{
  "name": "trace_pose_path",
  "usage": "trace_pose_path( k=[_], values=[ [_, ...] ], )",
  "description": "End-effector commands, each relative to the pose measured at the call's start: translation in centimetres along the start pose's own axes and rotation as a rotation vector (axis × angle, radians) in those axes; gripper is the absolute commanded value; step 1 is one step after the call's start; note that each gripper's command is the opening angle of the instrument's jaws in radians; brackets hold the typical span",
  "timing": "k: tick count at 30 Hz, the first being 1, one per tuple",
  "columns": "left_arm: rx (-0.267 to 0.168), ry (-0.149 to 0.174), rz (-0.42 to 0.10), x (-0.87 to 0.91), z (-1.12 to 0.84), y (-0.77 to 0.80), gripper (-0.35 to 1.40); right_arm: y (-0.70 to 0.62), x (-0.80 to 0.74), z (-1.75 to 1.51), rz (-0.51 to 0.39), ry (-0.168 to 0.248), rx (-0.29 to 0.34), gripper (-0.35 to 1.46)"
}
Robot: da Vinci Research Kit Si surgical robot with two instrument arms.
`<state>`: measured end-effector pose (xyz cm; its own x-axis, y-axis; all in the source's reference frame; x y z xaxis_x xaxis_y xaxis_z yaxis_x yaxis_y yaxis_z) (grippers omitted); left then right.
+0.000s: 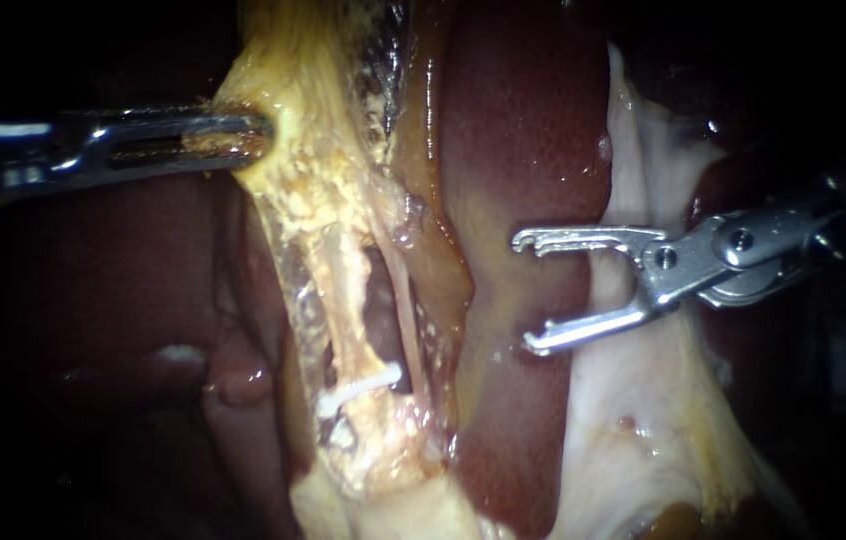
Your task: Going back first clip left tube
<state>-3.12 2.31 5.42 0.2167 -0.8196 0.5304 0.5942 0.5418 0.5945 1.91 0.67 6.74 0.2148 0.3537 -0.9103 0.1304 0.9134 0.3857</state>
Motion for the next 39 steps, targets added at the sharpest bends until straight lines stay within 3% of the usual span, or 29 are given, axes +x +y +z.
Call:
trace_pose_path(
  k=[1, 7, 12, 19, 27, 39],
  values=[
    [-0.001, -0.001, 0.001, 0.01, 0.01, 0.00, -0.35, 0.00, 0.00, 0.01, 0.000, -0.001, 0.000, 0.60],
    [-0.008, -0.010, 0.008, 0.15, 0.18, 0.08, -0.35, -0.01, 0.00, 0.01, 0.000, 0.005, -0.002, 0.60],
    [-0.002, 0.007, 0.019, 0.29, 0.46, 0.20, -0.35, -0.01, 0.00, 0.04, -0.007, 0.009, 0.002, 0.60],
    [0.009, 0.013, 0.010, 0.34, 0.71, 0.23, -0.35, -0.01, 0.01, 0.05, -0.012, 0.008, 0.001, 0.60],
    [0.015, 0.019, 0.009, 0.34, 0.82, 0.15, -0.35, -0.03, 0.04, 0.07, -0.018, 0.009, 0.004, 0.60],
    [0.016, 0.019, 0.010, 0.35, 0.80, 0.15, -0.35, -0.03, 0.04, 0.07, -0.018, 0.012, 0.003, 0.60]
  ],
)
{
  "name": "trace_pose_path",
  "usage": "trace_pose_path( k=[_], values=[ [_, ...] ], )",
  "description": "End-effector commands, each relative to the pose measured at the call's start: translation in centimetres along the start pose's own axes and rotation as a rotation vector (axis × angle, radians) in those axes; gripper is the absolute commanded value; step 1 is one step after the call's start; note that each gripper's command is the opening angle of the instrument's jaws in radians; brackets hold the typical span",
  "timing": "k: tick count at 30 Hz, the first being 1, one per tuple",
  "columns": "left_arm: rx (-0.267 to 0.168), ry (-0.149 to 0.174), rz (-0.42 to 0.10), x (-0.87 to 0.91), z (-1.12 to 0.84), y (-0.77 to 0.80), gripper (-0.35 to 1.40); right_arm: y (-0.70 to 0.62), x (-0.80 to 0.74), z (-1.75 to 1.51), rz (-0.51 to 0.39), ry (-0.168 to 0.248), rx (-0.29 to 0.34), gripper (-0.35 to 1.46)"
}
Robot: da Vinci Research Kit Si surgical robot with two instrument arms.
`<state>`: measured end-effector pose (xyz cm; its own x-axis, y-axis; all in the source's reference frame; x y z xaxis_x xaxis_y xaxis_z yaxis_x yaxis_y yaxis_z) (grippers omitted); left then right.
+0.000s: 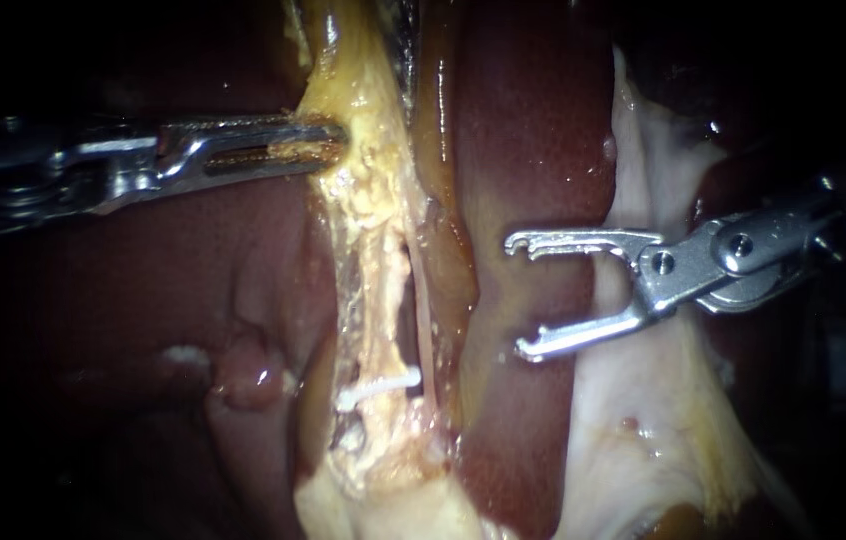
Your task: Going back first clip left tube
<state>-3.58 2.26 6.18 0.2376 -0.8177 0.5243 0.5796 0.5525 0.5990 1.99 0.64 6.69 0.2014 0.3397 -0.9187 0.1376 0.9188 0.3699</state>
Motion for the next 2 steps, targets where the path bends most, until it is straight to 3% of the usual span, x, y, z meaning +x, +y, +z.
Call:
trace_pose_path(
  k=[1, 2],
  values=[
    [0.000, 0.000, 0.000, 0.00, -0.01, 0.00, -0.35, 0.00, 0.00, 0.00, 0.000, 0.001, 0.002, 0.60],
    [0.000, 0.000, 0.000, 0.00, -0.01, -0.01, -0.35, 0.00, 0.00, 0.00, 0.000, 0.001, 0.002, 0.60]
  ],
)
